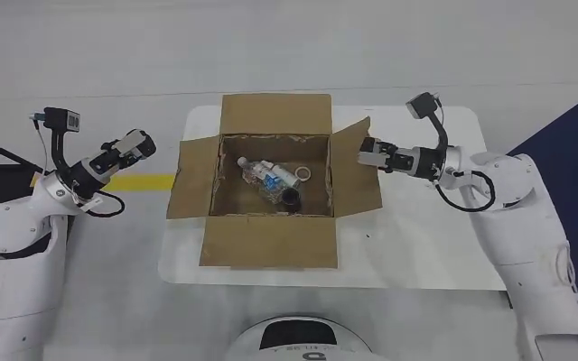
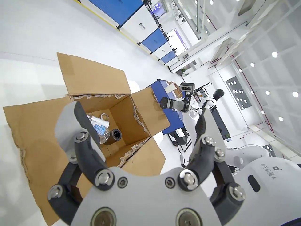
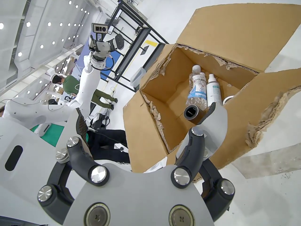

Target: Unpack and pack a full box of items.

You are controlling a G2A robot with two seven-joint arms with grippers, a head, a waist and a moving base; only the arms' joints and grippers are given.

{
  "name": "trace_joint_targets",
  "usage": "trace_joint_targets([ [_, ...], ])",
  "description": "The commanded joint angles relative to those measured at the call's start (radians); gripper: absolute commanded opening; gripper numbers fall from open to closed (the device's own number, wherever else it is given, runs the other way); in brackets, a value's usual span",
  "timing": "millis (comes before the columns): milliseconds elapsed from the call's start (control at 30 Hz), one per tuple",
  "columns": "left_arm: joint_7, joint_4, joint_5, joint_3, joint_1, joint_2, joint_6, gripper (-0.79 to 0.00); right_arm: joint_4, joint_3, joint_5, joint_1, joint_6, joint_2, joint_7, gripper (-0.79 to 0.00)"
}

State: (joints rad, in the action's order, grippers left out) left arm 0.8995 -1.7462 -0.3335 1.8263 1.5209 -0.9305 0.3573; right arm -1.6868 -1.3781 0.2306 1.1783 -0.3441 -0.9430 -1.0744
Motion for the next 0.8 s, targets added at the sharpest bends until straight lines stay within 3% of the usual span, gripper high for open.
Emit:
trace_joint_targets([
  [0,0.000,0.000,0.000,0.000,0.000,0.000,0.000,0.000,0.000,0.000,0.000,0.000,0.000,0.000,0.000,0.000],
  [200,0.000,0.000,0.000,0.000,0.000,0.000,0.000,0.000,-0.015,0.010,-0.008,0.002,0.000,-0.001,0.006,0.000],
  [400,-0.181,0.147,-0.022,-0.080,-0.094,-0.011,-0.227,0.000,-0.065,0.186,-0.170,-0.152,0.061,-0.022,-0.064,0.000],
  [500,-0.210,0.204,0.002,-0.129,-0.159,-0.015,-0.285,0.000,-0.050,0.284,-0.236,-0.256,0.105,-0.040,-0.093,0.000],
  [600,-0.212,0.236,0.010,-0.156,-0.197,-0.017,-0.303,0.000,-0.005,0.375,-0.306,-0.353,0.178,-0.060,-0.110,0.000],
  [767,-0.212,0.236,0.010,-0.156,-0.197,-0.017,-0.303,0.000,-0.005,0.375,-0.306,-0.353,0.178,-0.060,-0.110,0.000],
])
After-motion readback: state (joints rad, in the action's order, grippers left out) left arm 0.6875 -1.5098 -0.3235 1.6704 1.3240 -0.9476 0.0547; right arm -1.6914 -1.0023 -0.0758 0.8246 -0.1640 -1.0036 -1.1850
